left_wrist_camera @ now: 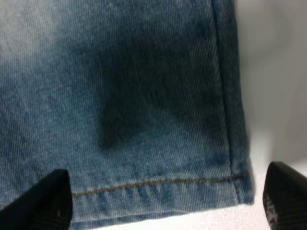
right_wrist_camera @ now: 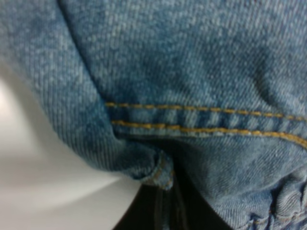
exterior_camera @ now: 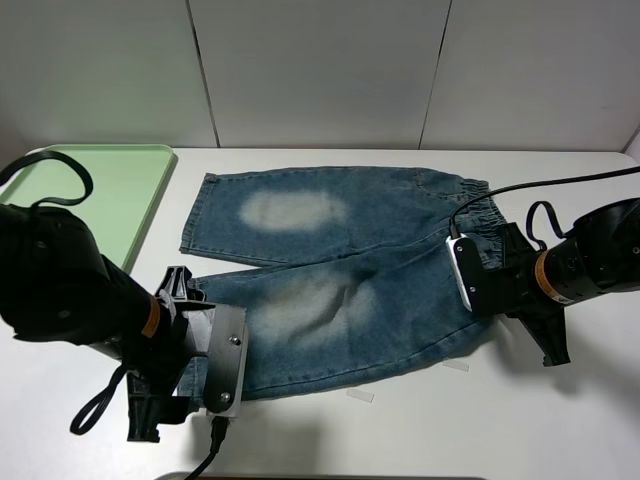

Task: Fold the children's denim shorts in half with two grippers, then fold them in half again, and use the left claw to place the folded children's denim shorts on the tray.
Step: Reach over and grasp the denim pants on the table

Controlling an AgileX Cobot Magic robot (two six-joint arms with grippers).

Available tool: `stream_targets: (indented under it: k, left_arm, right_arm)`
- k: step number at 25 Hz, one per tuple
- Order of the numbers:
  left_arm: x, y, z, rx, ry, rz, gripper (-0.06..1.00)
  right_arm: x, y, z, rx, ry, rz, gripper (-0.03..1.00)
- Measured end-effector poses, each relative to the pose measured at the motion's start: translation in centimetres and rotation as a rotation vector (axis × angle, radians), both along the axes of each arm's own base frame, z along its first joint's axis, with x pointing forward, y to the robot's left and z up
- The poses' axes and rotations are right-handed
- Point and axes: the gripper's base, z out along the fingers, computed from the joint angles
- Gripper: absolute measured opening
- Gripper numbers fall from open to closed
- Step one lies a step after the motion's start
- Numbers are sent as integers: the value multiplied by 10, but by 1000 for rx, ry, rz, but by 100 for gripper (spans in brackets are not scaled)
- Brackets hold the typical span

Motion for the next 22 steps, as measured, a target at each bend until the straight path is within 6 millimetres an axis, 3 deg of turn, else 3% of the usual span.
stream_targets:
  k: [22]
  left_arm:
    - [0,-2,-24,39,77,47,79]
  right_arm:
    - [0,2,0,32,5,-9,-3]
